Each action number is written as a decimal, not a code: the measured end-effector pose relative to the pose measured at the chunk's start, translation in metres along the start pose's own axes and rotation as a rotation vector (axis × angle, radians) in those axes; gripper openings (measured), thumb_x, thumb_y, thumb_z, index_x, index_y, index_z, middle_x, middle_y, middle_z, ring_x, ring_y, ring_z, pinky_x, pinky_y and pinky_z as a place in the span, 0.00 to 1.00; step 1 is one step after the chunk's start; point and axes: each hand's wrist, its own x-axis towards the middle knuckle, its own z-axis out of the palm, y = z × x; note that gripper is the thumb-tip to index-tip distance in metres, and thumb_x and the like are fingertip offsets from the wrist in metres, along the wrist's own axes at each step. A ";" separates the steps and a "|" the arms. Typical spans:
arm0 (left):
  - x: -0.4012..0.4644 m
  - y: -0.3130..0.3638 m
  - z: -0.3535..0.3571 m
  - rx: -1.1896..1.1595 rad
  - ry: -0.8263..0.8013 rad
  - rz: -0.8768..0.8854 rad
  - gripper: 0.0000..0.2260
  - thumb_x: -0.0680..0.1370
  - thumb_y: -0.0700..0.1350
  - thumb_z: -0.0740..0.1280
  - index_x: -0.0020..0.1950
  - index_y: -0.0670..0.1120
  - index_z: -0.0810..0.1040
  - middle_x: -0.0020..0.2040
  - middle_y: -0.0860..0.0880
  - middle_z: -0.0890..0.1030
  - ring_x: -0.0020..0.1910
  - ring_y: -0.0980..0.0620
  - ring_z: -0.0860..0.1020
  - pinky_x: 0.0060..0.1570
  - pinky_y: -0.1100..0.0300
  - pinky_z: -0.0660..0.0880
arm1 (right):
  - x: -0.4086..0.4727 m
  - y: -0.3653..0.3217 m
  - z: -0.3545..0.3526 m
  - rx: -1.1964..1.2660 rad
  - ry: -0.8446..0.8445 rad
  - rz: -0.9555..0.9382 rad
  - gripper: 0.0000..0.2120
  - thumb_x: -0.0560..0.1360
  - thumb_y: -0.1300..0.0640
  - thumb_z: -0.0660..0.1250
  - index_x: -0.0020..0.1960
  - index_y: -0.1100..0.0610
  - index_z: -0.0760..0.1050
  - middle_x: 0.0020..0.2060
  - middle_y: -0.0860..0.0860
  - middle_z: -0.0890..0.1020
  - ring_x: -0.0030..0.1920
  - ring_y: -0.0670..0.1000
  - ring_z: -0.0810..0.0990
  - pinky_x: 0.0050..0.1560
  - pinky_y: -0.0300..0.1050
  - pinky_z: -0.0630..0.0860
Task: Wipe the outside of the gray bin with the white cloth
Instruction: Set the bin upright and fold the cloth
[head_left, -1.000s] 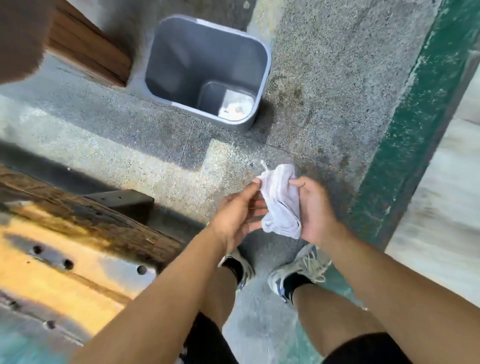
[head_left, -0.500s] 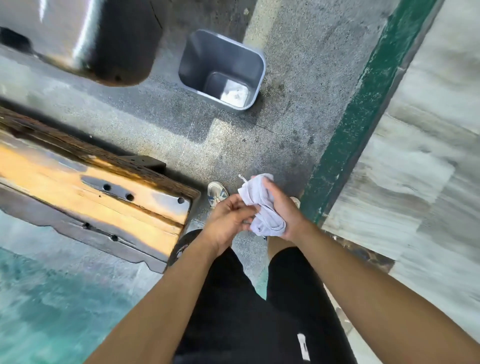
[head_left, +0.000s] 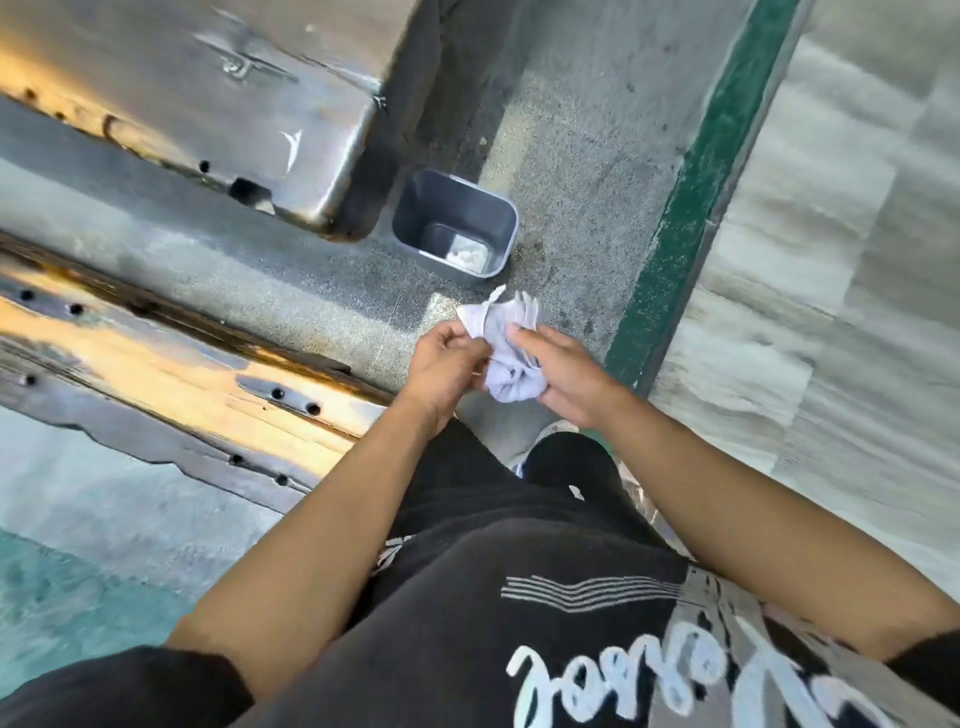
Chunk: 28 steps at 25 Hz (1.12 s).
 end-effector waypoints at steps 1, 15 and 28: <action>-0.006 0.007 -0.002 -0.014 -0.079 -0.010 0.09 0.77 0.33 0.69 0.55 0.40 0.74 0.43 0.40 0.80 0.36 0.45 0.82 0.35 0.51 0.79 | -0.009 -0.006 0.003 -0.025 -0.031 -0.026 0.14 0.81 0.59 0.68 0.65 0.61 0.76 0.57 0.61 0.83 0.55 0.59 0.82 0.54 0.55 0.83; 0.008 0.059 0.022 0.389 0.175 0.213 0.13 0.69 0.39 0.69 0.53 0.48 0.80 0.40 0.51 0.78 0.40 0.50 0.77 0.42 0.60 0.75 | 0.023 -0.080 -0.006 -0.069 -0.118 -0.057 0.26 0.70 0.78 0.56 0.64 0.61 0.77 0.62 0.66 0.81 0.60 0.63 0.82 0.64 0.63 0.75; 0.025 0.139 -0.008 -0.742 0.365 -0.117 0.12 0.74 0.28 0.61 0.51 0.40 0.79 0.48 0.41 0.82 0.40 0.47 0.78 0.31 0.60 0.79 | 0.095 -0.208 0.064 -0.203 -0.151 0.104 0.11 0.79 0.71 0.56 0.57 0.69 0.75 0.57 0.64 0.82 0.52 0.59 0.83 0.54 0.56 0.82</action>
